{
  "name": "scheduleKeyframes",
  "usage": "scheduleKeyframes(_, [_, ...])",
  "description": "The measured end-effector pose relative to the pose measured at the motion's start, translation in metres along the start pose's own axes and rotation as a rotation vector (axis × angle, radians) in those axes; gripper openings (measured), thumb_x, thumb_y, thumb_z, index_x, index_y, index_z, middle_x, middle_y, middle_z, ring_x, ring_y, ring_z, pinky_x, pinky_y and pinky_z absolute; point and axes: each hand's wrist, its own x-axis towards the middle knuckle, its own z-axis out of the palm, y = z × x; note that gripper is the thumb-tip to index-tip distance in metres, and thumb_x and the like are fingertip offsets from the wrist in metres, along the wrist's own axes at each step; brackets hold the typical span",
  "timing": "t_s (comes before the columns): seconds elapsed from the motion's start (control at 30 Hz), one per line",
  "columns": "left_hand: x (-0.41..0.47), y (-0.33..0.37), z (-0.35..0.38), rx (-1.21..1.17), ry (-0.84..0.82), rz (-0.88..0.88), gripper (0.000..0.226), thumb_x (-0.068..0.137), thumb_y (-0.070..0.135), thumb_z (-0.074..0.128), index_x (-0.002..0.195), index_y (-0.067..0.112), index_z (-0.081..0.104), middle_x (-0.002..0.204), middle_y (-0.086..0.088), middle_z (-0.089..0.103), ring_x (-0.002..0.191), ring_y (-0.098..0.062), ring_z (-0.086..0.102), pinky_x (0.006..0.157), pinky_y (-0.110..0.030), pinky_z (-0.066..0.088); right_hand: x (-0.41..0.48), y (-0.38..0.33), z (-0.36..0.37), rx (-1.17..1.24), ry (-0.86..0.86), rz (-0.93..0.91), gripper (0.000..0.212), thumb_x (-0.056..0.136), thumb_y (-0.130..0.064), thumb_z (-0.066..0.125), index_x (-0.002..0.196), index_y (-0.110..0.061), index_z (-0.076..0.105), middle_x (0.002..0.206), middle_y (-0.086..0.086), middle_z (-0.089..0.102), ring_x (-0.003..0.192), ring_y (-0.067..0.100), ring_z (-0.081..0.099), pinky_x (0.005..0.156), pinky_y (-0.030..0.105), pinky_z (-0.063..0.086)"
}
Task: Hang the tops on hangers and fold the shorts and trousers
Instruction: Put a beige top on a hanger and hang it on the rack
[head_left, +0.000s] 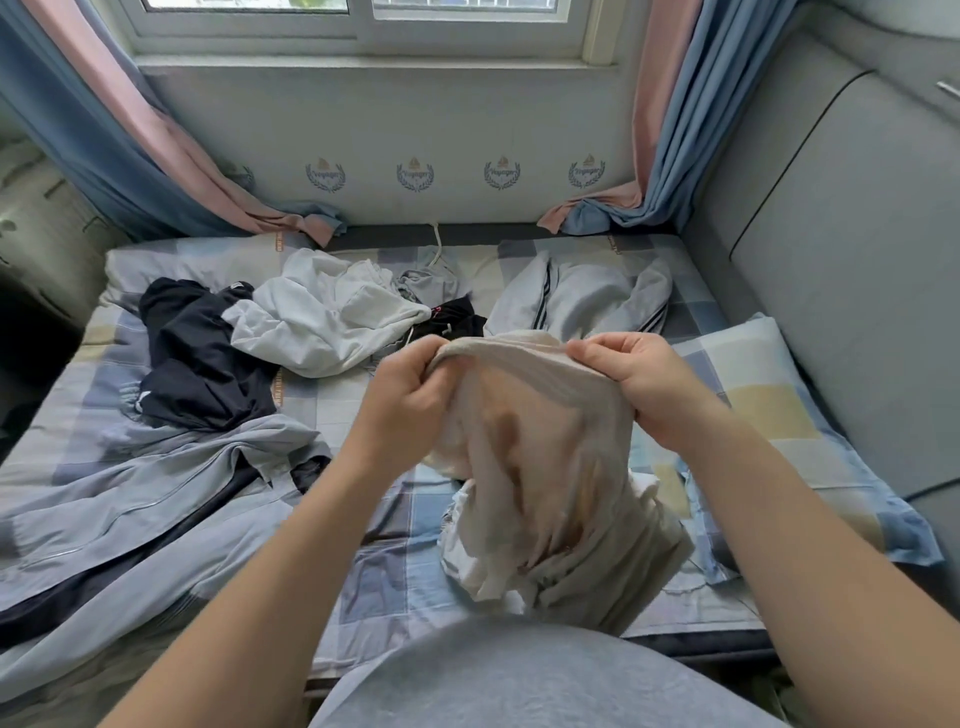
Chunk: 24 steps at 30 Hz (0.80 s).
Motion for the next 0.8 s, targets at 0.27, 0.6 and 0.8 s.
scheduleKeyframes(0.27, [-0.001, 0.025, -0.018, -0.077, -0.057, 0.079, 0.038, 0.097, 0.015, 0.054, 0.062, 0.019, 0.040, 0.055, 0.017, 0.033, 0.053, -0.001, 0.031, 0.051, -0.014, 0.025, -0.012, 0.026, 0.043, -0.150, -0.032, -0.387, 0.012, 0.082, -0.021, 0.073, 0.092, -0.025, 0.067, 0.083, -0.008, 0.068, 0.076, 0.006, 0.063, 0.069, 0.020, 0.052])
scheduleKeyframes(0.6, [-0.011, 0.027, -0.025, -0.114, -0.026, 0.100, 0.042, 0.098, 0.008, 0.056, 0.060, 0.015, 0.040, 0.056, 0.017, 0.030, 0.051, 0.000, 0.026, 0.048, -0.011, 0.022, -0.006, 0.067, 0.087, -0.360, -0.068, -0.345, 0.009, 0.093, -0.012, 0.060, 0.084, -0.013, 0.061, 0.076, 0.017, 0.060, 0.077, 0.038, 0.056, 0.069, 0.048, 0.047])
scheduleKeyframes(0.8, [-0.015, 0.014, -0.044, -0.160, 0.163, 0.026, 0.034, 0.098, 0.019, 0.058, 0.069, 0.002, 0.052, 0.061, 0.001, 0.033, 0.058, -0.012, 0.028, 0.050, -0.023, 0.024, 0.001, 0.101, 0.064, -0.602, -0.009, -0.154, 0.014, 0.086, -0.018, 0.061, 0.074, -0.012, 0.059, 0.069, 0.011, 0.060, 0.072, 0.034, 0.055, 0.066, 0.046, 0.047])
